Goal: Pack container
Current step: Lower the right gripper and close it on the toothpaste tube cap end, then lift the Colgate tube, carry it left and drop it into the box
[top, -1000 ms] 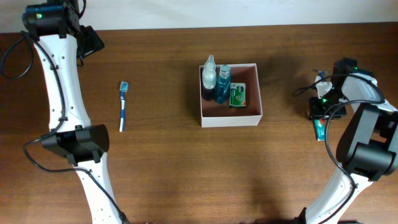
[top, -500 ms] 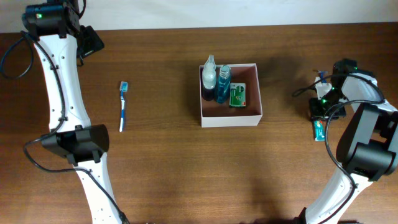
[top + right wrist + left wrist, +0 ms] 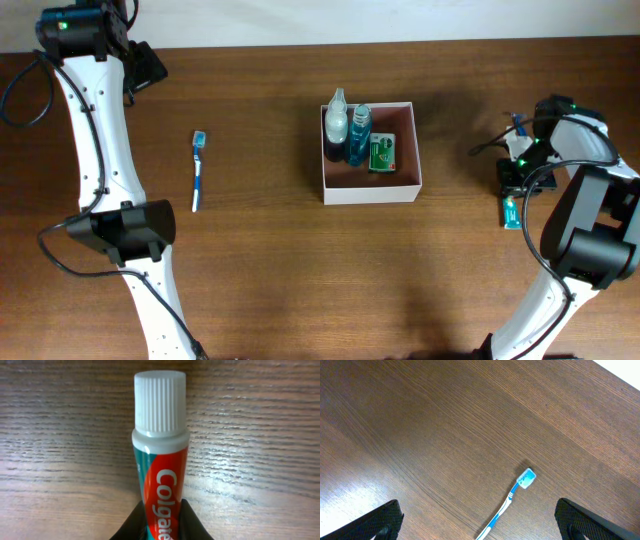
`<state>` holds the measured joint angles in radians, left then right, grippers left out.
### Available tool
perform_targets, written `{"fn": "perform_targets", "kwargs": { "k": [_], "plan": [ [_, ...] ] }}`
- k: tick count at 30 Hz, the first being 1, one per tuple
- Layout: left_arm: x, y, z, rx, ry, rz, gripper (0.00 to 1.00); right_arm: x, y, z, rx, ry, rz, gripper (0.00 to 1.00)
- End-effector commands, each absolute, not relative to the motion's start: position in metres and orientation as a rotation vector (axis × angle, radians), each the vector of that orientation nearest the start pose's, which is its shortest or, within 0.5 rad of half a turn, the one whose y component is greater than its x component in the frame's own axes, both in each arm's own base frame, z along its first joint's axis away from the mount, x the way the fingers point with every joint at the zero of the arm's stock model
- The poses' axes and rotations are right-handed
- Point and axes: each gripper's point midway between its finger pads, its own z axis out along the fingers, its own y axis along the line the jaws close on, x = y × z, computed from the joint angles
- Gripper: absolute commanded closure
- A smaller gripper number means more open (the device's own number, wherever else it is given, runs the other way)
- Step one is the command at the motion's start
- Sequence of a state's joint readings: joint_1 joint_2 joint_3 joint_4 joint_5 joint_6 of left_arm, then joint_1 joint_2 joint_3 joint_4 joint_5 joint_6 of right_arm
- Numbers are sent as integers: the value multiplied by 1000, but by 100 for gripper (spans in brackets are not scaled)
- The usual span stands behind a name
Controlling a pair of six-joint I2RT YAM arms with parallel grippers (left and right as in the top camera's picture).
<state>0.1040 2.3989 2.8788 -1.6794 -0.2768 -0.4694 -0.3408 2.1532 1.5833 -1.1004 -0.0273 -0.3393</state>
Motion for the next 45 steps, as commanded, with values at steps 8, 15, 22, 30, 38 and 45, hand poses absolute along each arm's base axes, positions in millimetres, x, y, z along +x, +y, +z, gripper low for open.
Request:
{"fn": "perform_targets", "kwargs": {
  "k": [8,15,22,30,38,45],
  "plan": [
    [480,98,246,-850,2556,264,1,380,-120,43,20,3199,101,85],
    [481,98,246,-850,2556,263,1,403,-93,94,18,3158,87,85],
    [481,98,246,-850,2556,263,1,427,-36,144,-17,3073,125,85],
    [480,98,246,-850,2556,264,1,435,26,165,-62,3026,204,85],
    [480,98,246,-850,2556,264,1,436,71,166,-128,3010,250,85],
    [480,98,246,-850,2556,264,1,449,93,164,-146,2958,262,85]
  ]
}}
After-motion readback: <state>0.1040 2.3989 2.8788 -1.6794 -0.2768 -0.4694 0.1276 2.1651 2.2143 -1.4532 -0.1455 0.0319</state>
